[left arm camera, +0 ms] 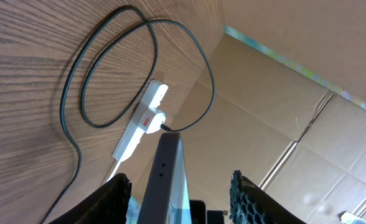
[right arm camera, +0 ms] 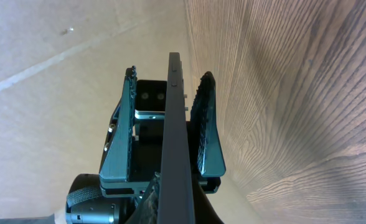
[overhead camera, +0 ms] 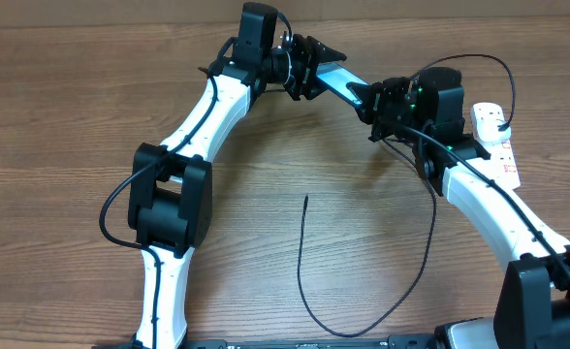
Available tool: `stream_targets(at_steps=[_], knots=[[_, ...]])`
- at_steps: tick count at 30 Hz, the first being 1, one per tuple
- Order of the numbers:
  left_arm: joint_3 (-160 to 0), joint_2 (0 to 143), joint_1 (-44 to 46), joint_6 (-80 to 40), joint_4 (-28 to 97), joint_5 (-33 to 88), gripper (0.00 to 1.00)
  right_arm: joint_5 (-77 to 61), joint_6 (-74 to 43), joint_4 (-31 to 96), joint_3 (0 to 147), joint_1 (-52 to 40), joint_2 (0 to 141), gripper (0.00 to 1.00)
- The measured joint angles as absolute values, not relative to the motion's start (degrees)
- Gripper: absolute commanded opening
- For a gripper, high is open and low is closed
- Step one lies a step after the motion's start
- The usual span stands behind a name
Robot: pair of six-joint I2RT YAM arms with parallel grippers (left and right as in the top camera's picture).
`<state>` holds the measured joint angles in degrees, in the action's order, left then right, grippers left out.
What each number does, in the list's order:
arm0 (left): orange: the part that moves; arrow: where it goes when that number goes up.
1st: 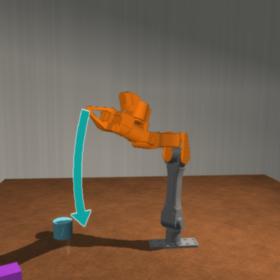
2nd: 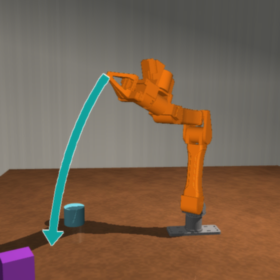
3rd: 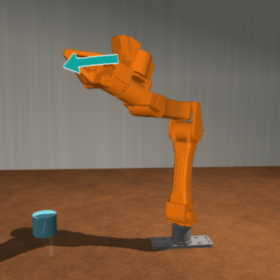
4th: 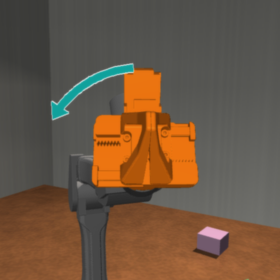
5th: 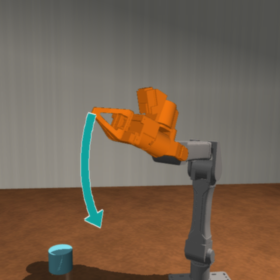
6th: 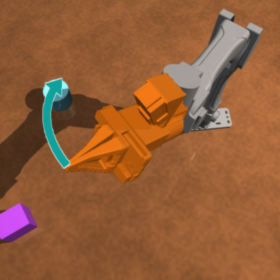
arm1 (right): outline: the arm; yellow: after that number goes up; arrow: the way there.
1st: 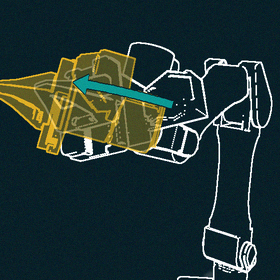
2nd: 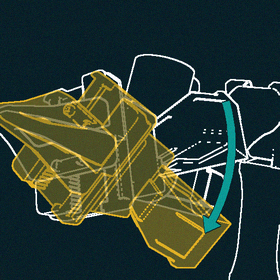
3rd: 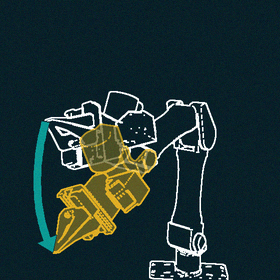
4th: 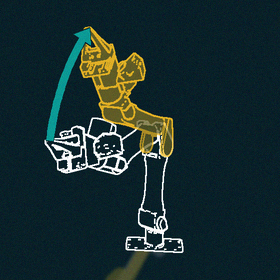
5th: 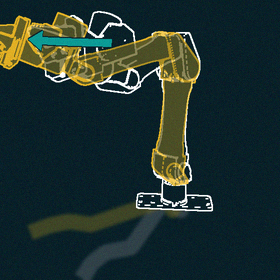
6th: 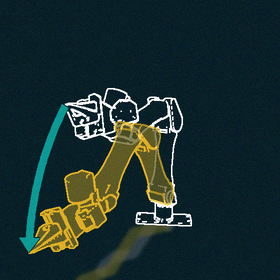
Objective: Plug charger to phone and switch on socket
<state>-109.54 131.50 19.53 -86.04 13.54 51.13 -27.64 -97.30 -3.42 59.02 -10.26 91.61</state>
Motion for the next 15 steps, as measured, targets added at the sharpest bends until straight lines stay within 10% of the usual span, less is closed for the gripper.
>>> stream_targets(at_steps=[15], knots=[[-109.5, 131.5, 19.5, -88.8, 13.5, 50.9, 0.51, -27.7, -97.4, -5.4, 59.0, -10.3, 91.6, 0.04]])
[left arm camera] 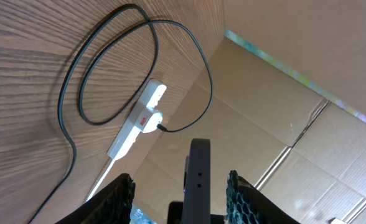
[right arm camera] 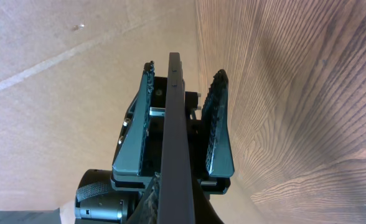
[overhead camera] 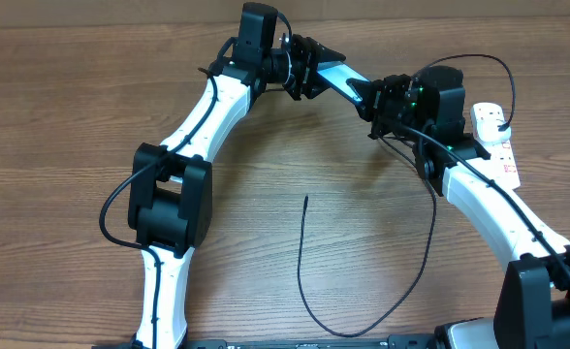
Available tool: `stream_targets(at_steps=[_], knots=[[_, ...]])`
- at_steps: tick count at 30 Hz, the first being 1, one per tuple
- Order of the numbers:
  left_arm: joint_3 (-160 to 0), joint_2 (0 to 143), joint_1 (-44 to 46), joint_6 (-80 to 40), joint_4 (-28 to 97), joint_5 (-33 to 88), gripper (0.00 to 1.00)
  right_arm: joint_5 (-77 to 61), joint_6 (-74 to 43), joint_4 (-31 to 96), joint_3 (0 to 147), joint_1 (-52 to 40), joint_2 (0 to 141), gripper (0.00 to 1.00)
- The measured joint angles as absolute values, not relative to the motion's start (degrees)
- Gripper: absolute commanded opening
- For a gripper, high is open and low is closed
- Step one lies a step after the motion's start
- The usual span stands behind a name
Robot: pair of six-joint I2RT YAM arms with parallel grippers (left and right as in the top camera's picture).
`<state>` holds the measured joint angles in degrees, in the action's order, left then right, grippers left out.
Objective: Plug charger to phone and switch on socket
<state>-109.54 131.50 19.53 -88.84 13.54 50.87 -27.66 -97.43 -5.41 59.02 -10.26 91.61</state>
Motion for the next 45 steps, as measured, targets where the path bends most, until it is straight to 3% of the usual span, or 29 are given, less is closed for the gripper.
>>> stream_targets(at_steps=[21, 31, 45], knots=[[-109.5, 131.5, 19.5, -90.1, 13.5, 50.1, 0.33, -27.6, -97.4, -5.4, 59.0, -10.9, 91.6, 0.04], [-109.5, 131.5, 19.5, -90.4, 13.5, 49.8, 0.17, -27.7, -97.4, -4.9, 59.0, -10.9, 91.6, 0.04], [-109.5, 131.5, 19.5, -91.4, 13.4, 49.8, 0.08, -27.7, -99.5, -4.9, 59.0, -11.0, 91.6, 0.04]])
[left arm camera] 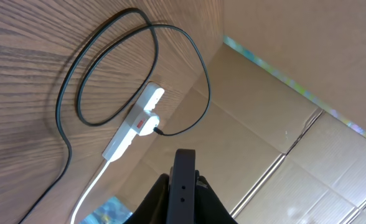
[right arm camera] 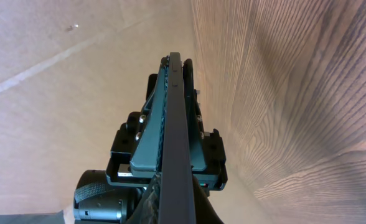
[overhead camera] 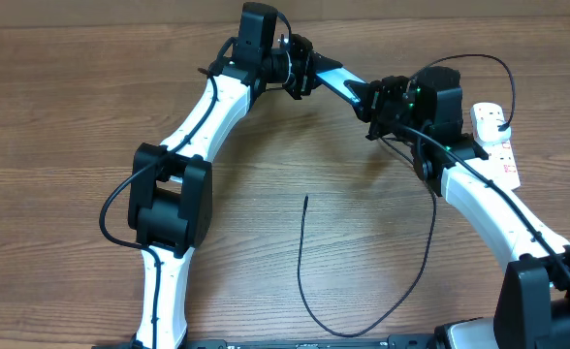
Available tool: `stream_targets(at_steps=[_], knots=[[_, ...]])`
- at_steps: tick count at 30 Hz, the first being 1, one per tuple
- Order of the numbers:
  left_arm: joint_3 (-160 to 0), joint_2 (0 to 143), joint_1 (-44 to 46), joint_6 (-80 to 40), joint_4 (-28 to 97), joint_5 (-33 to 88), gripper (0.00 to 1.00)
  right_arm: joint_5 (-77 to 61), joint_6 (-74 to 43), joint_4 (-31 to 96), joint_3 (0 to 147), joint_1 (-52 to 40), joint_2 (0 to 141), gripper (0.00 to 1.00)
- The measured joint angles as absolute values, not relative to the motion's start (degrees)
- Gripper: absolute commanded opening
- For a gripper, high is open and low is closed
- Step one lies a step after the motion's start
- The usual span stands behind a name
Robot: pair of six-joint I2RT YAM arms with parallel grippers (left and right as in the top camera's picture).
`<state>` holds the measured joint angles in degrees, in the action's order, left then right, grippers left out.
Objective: Plug charger to phone and switch on socket
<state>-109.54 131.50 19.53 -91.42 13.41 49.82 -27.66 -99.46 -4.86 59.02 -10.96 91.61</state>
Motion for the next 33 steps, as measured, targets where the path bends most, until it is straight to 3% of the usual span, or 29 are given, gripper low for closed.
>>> stream_targets(at_steps=[13, 15, 16, 24, 28, 33], knots=[[-109.5, 131.5, 19.5, -91.4, 13.2, 49.8, 0.04, -27.7, -101.5, -5.0, 59.0, -10.9, 91.6, 0.05], [-109.5, 131.5, 19.5, -91.5, 13.3, 49.8, 0.04, -27.6, -101.3, -5.0, 59.0, -10.9, 91.6, 0.13], [-109.5, 131.5, 19.5, -91.6, 13.4, 49.8, 0.05, -27.6, -100.9, -5.1, 59.0, -10.9, 91.6, 0.24], [-109.3, 131.5, 19.9, -91.8, 14.0, 49.0, 0.04, -27.6, -97.9, -5.7, 59.5, -11.1, 91.6, 0.68], [-109.3, 131.5, 19.9, -91.8, 13.9, 48.8, 0.04, -28.3, -97.7, -5.4, 59.5, -11.5, 91.6, 0.82], [-109.3, 131.5, 19.6, -91.7, 13.9, 48.8, 0.05, -29.0, -97.3, -5.3, 59.5, -11.4, 91.6, 0.93]])
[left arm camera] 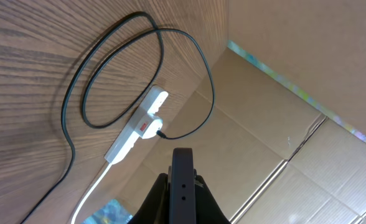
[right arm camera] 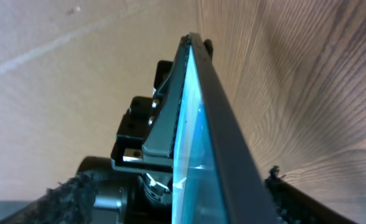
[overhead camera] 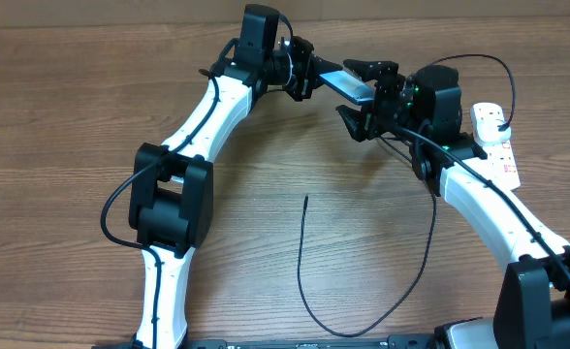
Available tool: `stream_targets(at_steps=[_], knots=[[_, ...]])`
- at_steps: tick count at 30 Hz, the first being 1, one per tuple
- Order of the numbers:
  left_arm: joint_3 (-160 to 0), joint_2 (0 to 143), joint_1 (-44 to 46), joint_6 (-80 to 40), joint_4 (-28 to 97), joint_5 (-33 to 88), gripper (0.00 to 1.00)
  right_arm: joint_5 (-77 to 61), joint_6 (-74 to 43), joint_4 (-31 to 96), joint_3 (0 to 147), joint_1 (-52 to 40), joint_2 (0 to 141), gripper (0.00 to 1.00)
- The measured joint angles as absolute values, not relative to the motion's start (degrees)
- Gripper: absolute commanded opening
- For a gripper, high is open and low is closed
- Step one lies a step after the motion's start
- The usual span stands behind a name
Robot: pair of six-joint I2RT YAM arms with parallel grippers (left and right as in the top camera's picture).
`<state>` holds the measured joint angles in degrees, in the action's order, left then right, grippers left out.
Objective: Plug charger to phone and switch on socket
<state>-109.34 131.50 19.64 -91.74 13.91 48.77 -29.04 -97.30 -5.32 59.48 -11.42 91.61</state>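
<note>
A dark phone (overhead camera: pixel 351 85) with a blue-lit screen hangs in the air at the back of the table. My left gripper (overhead camera: pixel 309 70) is shut on its left end; the left wrist view shows the phone (left arm camera: pixel 183 171) edge-on between the pads. My right gripper (overhead camera: pixel 345 89) stands open around the phone's right end, its fingers (right arm camera: pixel 71 196) wide apart on either side of the phone (right arm camera: pixel 214 137). The white power strip (overhead camera: pixel 496 141) lies at the right with the black charger cable plugged in. The cable's free end (overhead camera: pixel 305 201) lies mid-table.
The charger cable (overhead camera: pixel 430 242) loops from the strip down past my right arm toward the front edge. A cardboard wall (left arm camera: pixel 282 93) stands behind the table. The power strip (left arm camera: pixel 135 129) and cable loops (left arm camera: pixel 77 81) lie below the left wrist.
My right gripper has opened: its fingers were shut on the phone and now stand apart on either side of it. The left gripper remains shut on the phone, which has tilted a little.
First my right gripper was shut on the phone, with the open left fingers around its other end. The left stayed open half a second later. Then the left was shut on the phone as well, and now the right has let go.
</note>
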Motion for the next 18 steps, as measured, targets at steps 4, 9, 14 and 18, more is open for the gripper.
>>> stream_targets(at_steps=[4, 9, 14, 18], knots=[[-109.3, 131.5, 18.6, -90.9, 14.2, 49.1, 0.04, -30.8, -96.0, -5.3, 59.5, -11.0, 91.6, 0.96], [-109.3, 131.5, 14.7, -87.0, 17.5, 51.4, 0.05, -35.3, -92.2, -5.3, 59.5, -7.9, 91.6, 0.97], [-109.3, 131.5, 9.5, -80.7, 19.6, 55.7, 0.04, -39.6, -88.3, -5.3, 59.5, -5.1, 91.6, 0.97], [-109.3, 131.5, 6.0, -73.9, 19.8, 61.5, 0.05, -41.9, -84.7, -5.2, 59.5, -4.6, 91.6, 0.97]])
